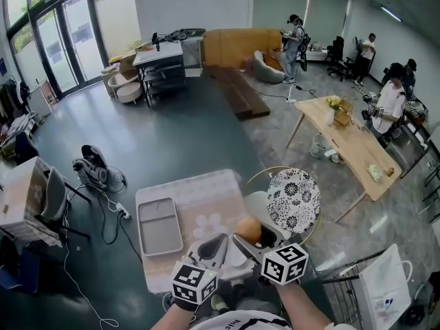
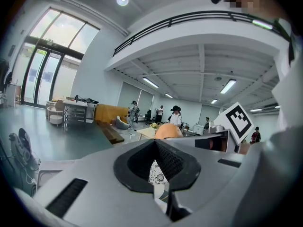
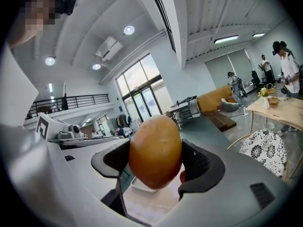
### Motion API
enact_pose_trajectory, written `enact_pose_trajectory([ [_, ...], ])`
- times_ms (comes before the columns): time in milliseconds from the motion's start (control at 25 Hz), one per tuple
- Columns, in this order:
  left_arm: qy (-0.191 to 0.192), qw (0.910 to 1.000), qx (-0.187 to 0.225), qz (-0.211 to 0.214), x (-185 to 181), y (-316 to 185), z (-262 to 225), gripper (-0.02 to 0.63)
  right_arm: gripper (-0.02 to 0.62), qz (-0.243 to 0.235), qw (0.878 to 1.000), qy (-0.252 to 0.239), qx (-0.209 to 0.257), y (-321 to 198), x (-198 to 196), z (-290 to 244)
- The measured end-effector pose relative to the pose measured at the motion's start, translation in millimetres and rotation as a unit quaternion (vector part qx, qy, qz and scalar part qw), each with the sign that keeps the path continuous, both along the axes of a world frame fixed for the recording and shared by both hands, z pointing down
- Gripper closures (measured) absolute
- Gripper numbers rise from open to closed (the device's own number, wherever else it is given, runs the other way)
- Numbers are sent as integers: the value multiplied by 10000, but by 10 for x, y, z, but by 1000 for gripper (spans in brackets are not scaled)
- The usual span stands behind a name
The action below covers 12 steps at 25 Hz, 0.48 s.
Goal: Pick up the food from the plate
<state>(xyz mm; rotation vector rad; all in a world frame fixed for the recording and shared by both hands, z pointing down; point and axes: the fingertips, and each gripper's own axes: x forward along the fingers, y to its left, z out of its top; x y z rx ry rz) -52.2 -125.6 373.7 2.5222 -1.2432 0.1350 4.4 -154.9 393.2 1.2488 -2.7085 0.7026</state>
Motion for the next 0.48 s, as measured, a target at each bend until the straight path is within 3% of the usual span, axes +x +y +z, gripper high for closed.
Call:
enact_pose_trajectory([
  [480,54,9993,362,15,9,23,-346,600,270,-58,9988,103,482,77,-16,-374],
])
